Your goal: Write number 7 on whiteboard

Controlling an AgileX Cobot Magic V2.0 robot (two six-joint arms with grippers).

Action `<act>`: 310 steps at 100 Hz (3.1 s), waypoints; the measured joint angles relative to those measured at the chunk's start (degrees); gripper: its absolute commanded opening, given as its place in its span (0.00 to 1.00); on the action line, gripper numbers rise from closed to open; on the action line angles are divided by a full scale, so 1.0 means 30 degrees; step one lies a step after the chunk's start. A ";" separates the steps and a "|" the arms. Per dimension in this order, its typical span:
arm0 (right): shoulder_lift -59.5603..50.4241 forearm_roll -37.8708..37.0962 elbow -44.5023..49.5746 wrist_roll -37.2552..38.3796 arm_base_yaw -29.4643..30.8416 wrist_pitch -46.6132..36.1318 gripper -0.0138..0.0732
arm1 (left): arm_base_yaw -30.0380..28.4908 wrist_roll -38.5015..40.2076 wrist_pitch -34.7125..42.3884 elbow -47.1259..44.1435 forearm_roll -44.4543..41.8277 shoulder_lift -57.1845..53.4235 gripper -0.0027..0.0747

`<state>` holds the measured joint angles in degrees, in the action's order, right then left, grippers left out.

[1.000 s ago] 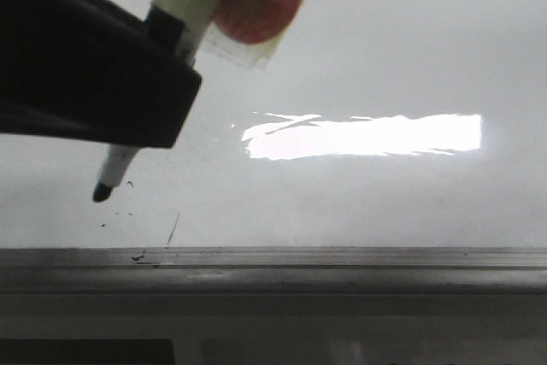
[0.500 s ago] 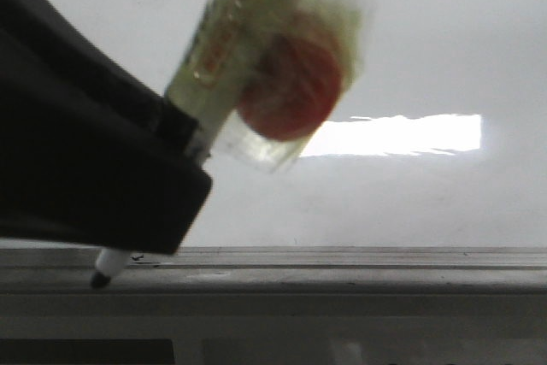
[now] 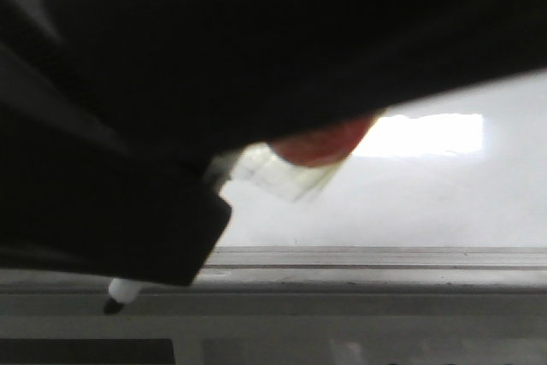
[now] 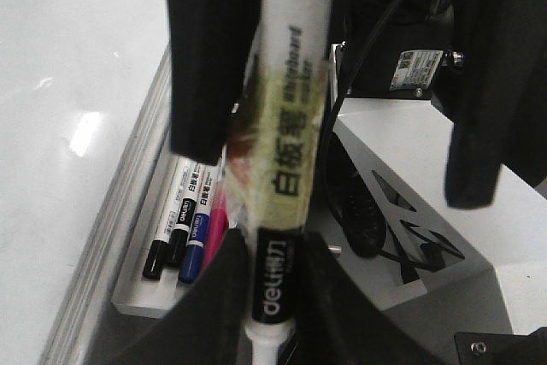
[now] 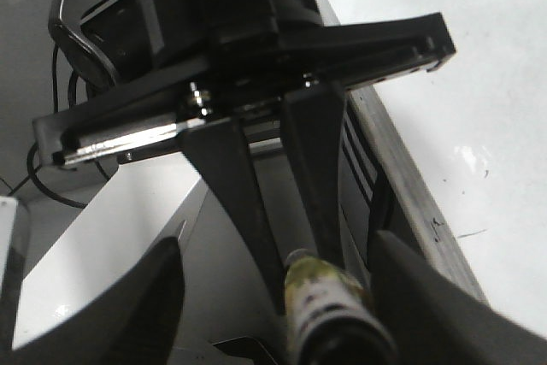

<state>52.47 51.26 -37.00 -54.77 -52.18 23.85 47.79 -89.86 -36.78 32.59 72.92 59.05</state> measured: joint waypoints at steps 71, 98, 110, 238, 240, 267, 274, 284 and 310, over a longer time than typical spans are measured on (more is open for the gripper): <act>0.0946 -0.0418 -0.0541 -0.0242 0.0000 -0.0796 0.08 | 0.0000 -0.0027 0.1412 -0.0164 0.1620 -0.0248 0.68; 0.0946 -0.1058 -0.0572 -0.1039 0.0000 -0.3452 0.08 | -0.0177 0.1872 0.4724 -0.0164 0.2134 -0.4127 0.64; 0.0946 -0.1058 -0.0572 -0.2246 -0.0014 -0.5491 0.08 | -0.0469 0.3276 0.6946 -0.0494 0.2134 -0.6563 0.56; 0.0976 -0.3588 0.0172 -0.4330 -0.0084 -1.0891 0.09 | -0.0632 0.4416 1.3117 -0.4138 0.4741 -1.0657 0.01; 0.0976 -0.3530 0.0172 -0.4330 0.0036 -1.0891 0.09 | -0.0632 0.4416 1.3117 -0.4138 0.4741 -1.0657 0.01; 0.1020 -0.3175 0.0172 -0.4330 0.0884 -1.0596 0.09 | -0.0632 0.4416 1.3085 -0.4182 0.4741 -1.0657 0.01; 0.1160 -0.3138 0.0172 -0.4330 0.0884 -1.0596 0.09 | -0.0632 0.4416 1.3045 -0.4182 0.4741 -1.0657 0.01; 0.1630 -0.3141 0.0172 -0.4330 0.0884 -1.0716 0.09 | -0.0632 0.4416 1.3045 -0.4182 0.4741 -1.0657 0.01; 0.2713 -0.2607 0.0172 -0.4378 0.0884 -1.1645 0.09 | -0.0632 0.4427 1.3045 -0.4182 0.4741 -1.0657 0.01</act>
<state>60.61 43.44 -36.48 -67.91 -49.53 -11.09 45.90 -76.58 2.36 20.05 87.15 27.08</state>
